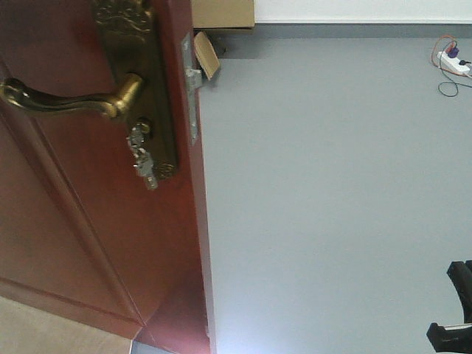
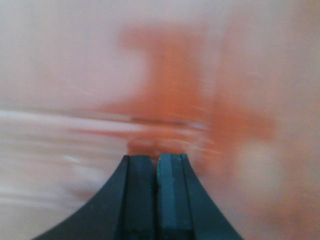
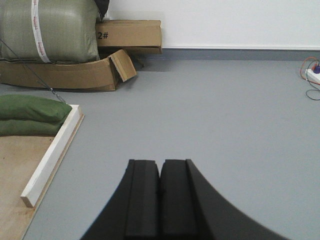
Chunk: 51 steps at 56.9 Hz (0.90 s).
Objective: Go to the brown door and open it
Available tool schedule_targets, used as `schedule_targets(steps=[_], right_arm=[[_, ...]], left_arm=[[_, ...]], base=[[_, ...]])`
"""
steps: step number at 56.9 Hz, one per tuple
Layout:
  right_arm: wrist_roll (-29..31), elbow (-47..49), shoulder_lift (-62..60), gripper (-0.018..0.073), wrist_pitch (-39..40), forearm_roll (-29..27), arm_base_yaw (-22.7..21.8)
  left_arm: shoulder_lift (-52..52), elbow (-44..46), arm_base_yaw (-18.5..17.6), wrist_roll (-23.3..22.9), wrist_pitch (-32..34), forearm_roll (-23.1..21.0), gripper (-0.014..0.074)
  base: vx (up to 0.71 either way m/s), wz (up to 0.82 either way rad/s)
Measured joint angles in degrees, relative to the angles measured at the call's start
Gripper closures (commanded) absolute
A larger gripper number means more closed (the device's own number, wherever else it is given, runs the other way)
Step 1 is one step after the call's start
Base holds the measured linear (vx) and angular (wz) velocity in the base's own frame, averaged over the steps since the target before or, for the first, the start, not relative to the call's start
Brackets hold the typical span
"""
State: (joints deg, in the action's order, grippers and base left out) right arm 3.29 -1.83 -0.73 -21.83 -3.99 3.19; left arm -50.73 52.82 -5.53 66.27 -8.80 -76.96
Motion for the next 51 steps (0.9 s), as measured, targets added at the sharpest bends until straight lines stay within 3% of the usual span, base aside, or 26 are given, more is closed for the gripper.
schedule_targets(steps=[51], right_arm=[[0.00,0.00,0.00,0.0559,0.00,0.00,0.00]], left_arm=[[-0.05,0.00,0.00,0.00,-0.33,0.00,0.0600]], base=[[0.18,0.03]])
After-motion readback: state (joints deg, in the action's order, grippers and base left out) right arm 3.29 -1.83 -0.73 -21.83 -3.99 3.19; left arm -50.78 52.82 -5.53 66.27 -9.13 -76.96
